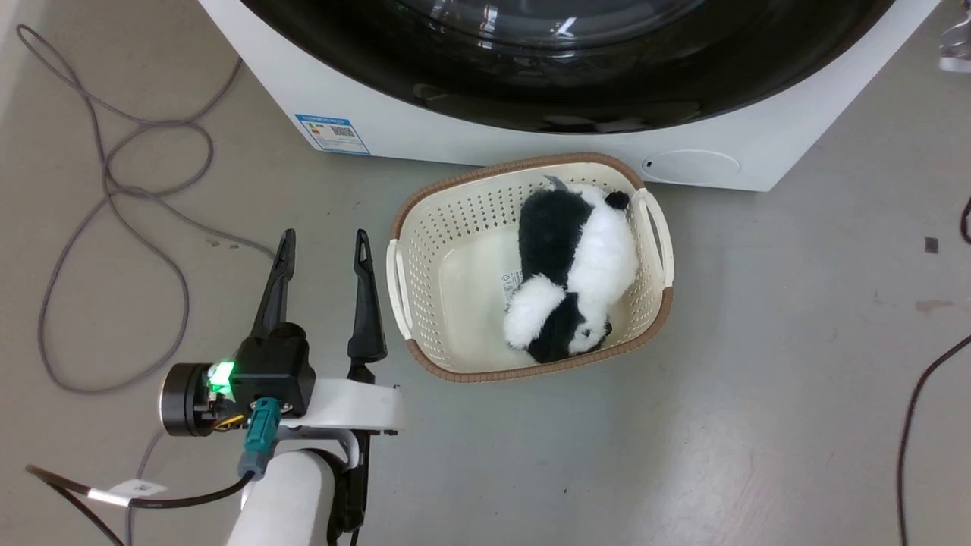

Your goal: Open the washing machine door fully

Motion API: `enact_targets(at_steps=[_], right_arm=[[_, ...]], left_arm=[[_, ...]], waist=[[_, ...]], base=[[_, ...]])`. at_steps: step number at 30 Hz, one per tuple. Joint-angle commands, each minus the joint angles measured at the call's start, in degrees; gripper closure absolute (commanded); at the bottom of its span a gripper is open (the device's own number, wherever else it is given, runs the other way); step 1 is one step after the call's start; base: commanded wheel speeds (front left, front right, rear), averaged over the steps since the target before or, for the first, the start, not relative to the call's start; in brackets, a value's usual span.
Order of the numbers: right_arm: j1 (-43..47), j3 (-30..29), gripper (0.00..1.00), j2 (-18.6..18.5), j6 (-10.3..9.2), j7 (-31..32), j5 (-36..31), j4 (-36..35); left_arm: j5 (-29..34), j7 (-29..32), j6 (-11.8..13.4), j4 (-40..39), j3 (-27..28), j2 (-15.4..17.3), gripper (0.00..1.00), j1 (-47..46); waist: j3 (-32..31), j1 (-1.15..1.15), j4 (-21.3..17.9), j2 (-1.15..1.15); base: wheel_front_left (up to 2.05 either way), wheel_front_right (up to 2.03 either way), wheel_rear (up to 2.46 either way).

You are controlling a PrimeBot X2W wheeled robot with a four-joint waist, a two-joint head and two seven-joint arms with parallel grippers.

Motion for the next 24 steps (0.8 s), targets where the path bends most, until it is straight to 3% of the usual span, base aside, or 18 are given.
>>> enact_targets(at_steps=[1, 13, 24], right_arm=[[-1.9, 1.1, 1.0, -0.1, 0.05, 1.6, 1.6, 1.3], [-2.9, 5.4, 1.0, -2.0, 0.06, 16.1, 10.5, 2.1], [2.9, 7.2, 1.0, -0.7, 0.06, 19.0, 12.7, -2.1]], left_arm=[[-0.3, -0.7, 0.5, 0.2, -0.4, 0.0, 0.0, -1.4], [-0.6, -1.7, 1.3, 1.3, -0.9, 0.0, 0.0, -1.3], [0.0, -1.7, 0.5, 1.4, 0.3, 0.0, 0.0, -0.1]], waist=[[0.2, 0.0, 0.1, 0.0], [-0.8, 0.0, 0.0, 0.0], [-2.7, 0.0, -1.9, 0.0]], base=[[0.0, 0.0, 0.0], [0.0, 0.0, 0.0], [0.0, 0.0, 0.0]])
